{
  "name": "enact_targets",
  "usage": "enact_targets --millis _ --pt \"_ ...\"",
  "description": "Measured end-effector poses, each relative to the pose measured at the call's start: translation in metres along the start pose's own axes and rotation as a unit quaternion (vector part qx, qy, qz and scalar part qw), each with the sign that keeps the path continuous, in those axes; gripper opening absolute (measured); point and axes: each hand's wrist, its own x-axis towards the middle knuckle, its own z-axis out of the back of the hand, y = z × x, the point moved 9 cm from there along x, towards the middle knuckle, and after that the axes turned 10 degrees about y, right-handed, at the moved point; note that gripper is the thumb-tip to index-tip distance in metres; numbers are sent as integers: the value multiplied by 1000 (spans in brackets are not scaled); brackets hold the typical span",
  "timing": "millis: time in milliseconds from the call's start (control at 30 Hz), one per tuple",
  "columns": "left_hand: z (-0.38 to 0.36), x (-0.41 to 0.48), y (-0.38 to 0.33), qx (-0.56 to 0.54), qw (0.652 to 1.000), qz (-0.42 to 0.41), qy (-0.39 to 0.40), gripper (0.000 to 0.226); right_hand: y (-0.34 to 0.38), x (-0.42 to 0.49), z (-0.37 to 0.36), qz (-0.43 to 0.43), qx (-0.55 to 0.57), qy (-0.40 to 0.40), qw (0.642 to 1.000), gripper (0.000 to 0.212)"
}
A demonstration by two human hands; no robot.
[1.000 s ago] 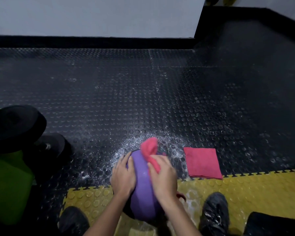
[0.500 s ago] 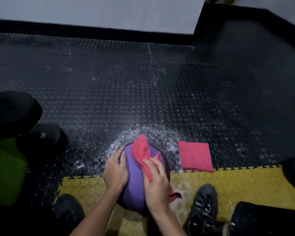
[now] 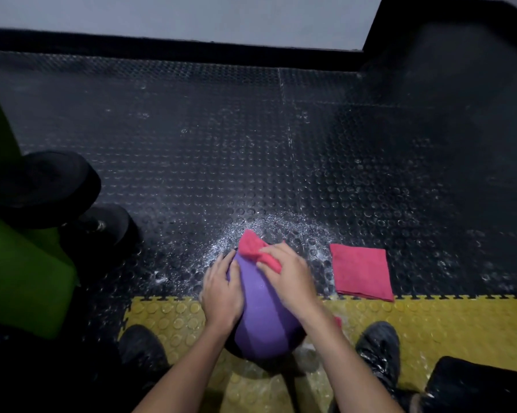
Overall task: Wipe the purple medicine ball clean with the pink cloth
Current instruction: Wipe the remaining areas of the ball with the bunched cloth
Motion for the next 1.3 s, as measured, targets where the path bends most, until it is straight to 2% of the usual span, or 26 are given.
enact_targets --millis 33,133,200,333,400,467,533,600,667,733,833,900,933,1033,1100,1200,1300 --pt "1 -1 1 -3 1000 -2 -2 60 -6 11 0 -13 -10 9 1000 17" --pt "-1 -3 -1 4 1000 2 2 54 -50 34 20 -162 20 9 987 12" --pt "-3 -1 -5 26 1000 10 5 46 -53 41 23 -201 -2 13 979 14" --pt "-2 2 -6 31 998 47 -2 41 16 48 -19 -57 -91 70 992 17" --pt "0 5 -1 15 999 50 -4 42 30 48 -24 -12 -93 79 992 15" --pt "1 9 5 0 998 59 -4 41 11 51 -8 -35 -40 51 997 16" --pt "1 11 5 -12 998 63 -7 39 -33 44 14 -115 15 -10 993 18" --pt "0 9 -1 -6 998 64 -12 39 -71 23 30 -199 66 -87 974 21" --pt "-3 11 -7 8 998 68 -8 39 -76 -2 34 -221 82 -162 958 22" --pt "-6 16 -8 16 997 72 -1 39 -44 -24 22 -137 64 -209 966 21" --pt "-2 23 7 -12 997 78 3 34 16 -60 -29 45 27 -179 983 31" --pt "3 23 16 -45 995 91 0 31 21 -74 -42 107 -15 -176 978 42" --pt "5 22 14 -48 996 75 -1 31 14 -75 -38 111 -16 -187 976 47" --pt "9 15 1 -38 999 26 -15 40 -19 -75 -3 35 32 -254 966 38" --pt "9 10 -2 -33 999 29 -29 38 -51 -76 18 -76 85 -271 956 25" --pt "6 3 -8 -19 999 31 -17 39 -96 -77 34 -261 147 -201 933 26" --pt "7 -1 -17 45 999 19 7 45 -104 -76 55 -299 146 -155 930 34"
